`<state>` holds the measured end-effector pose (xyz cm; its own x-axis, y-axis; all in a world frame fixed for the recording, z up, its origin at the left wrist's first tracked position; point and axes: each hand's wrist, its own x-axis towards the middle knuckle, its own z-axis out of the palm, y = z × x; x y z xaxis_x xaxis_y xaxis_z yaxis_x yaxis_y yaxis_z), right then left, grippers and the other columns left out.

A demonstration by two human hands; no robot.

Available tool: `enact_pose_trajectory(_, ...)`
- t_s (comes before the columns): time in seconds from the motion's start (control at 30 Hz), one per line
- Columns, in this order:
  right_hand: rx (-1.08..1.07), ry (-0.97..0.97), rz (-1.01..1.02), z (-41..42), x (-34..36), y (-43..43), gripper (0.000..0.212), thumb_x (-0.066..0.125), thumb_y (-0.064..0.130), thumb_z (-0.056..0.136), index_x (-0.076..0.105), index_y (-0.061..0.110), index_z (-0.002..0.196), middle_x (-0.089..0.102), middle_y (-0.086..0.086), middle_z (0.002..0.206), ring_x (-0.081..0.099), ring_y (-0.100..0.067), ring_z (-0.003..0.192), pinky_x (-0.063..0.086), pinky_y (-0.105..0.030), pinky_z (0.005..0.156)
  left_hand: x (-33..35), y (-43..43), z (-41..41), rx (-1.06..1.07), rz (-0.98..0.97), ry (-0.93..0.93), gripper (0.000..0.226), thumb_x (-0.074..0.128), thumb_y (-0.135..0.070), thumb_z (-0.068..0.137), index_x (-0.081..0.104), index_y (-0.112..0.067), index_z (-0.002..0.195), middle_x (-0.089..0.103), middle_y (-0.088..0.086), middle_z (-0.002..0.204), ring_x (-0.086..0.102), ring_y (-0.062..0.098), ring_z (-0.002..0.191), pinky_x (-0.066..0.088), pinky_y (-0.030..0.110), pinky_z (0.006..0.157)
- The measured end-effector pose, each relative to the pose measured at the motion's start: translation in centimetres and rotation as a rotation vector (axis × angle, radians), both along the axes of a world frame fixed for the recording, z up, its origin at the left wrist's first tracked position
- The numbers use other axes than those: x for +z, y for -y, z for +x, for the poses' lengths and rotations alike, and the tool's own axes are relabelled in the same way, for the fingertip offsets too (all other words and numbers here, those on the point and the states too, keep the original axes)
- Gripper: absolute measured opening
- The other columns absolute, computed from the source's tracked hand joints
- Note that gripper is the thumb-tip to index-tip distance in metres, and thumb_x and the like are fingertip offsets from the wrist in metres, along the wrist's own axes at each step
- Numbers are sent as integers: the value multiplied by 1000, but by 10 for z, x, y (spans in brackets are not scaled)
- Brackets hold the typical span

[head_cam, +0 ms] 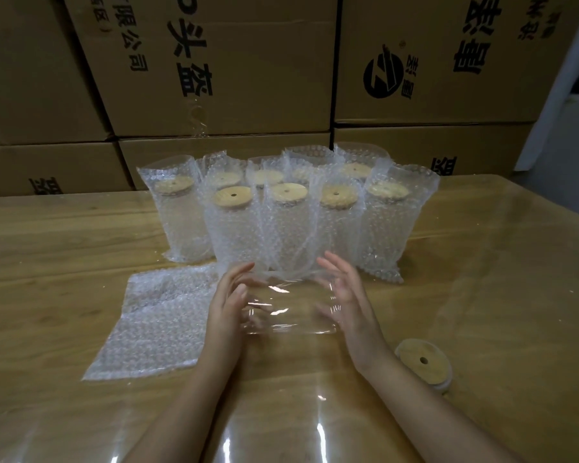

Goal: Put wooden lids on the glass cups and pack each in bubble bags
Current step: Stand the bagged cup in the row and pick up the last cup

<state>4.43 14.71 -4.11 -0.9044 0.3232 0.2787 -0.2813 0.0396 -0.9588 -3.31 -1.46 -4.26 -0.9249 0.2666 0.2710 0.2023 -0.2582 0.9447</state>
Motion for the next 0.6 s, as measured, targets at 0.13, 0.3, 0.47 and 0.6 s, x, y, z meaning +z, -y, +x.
enact_pose_trajectory(0.13, 114, 117, -133, -3, -5, 0, 56, 60, 65, 66, 51, 43, 117, 54, -5, 124, 66, -26, 105, 51, -60, 86, 2, 1, -2, -74, 58, 68, 43, 52, -37, 77, 55, -26, 118, 69, -3, 95, 68, 23, 84, 56, 30, 64)
enact_pose_trajectory(0.3, 212, 212, -340, -6, -7, -2, 58, 65, 55, 64, 53, 27, 113, 58, -15, 107, 71, -28, 86, 56, -40, 58, 6, 7, 1, -117, 96, 80, 36, 60, -21, 70, 60, -12, 104, 71, 9, 99, 66, 33, 97, 56, 41, 77)
enact_pose_trajectory(0.47, 246, 406, -452, -8, 1, -2, 40, 52, 47, 87, 51, 17, 114, 58, -20, 103, 71, -28, 73, 54, -33, 49, 5, 14, 8, 103, -300, -766, 26, 59, -25, 80, 69, -6, 95, 66, 4, 104, 62, 23, 100, 48, 38, 86)
enact_pose_trajectory(0.6, 201, 317, -485, -5, 3, -2, 37, 51, 49, 89, 54, 19, 109, 58, -17, 99, 69, -27, 72, 54, -34, 49, 1, 4, 11, 230, -366, -844, 20, 56, -21, 83, 71, -11, 93, 67, -1, 104, 62, 18, 101, 47, 36, 86)
